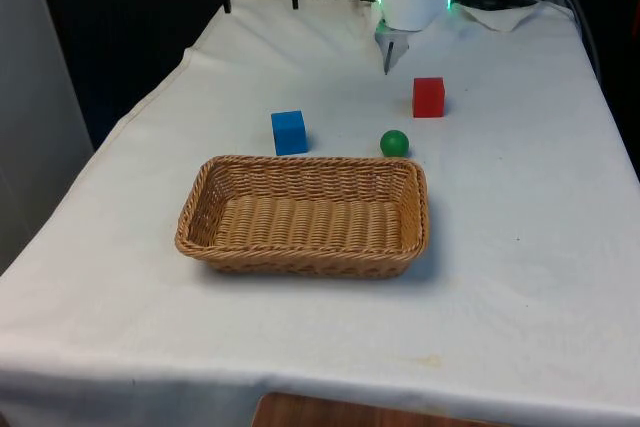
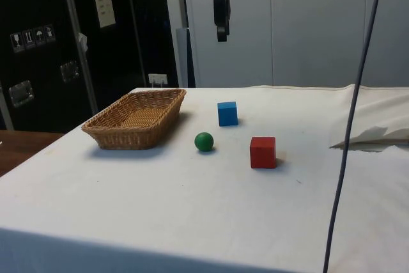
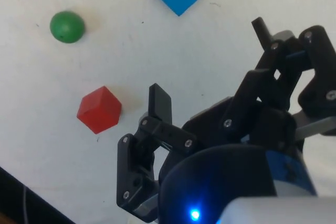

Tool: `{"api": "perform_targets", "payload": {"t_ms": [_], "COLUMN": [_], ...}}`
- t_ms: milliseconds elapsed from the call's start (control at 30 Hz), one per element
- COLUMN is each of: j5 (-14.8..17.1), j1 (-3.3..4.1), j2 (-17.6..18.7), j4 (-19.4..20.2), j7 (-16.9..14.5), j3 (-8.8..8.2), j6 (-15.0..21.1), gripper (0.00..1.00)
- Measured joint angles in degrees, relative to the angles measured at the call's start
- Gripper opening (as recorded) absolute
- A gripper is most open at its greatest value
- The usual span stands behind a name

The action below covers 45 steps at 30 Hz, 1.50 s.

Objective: Place all non-red objects into the basket.

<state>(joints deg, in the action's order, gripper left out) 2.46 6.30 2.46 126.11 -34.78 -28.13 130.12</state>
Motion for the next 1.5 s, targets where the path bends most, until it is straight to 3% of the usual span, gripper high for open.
{"api": "perform_targets", "payload": {"t_ms": [433,767,1200,1500], "j5": [0.7,3.1,4.6,7.4], "j1": [0.00,0.11,0.34,0.34], "j2": [2.3,6.1,8.2,10.5], "j4": [3.2,3.2,3.8,4.5], "j7": [-0.2,-0.7,-0.5,-1.7], "j3": [0.11,1.20,2.52,3.38], "j6": [5.8,7.8,8.9,10.8], "gripper": [1.00,1.00,1.00,1.00]}}
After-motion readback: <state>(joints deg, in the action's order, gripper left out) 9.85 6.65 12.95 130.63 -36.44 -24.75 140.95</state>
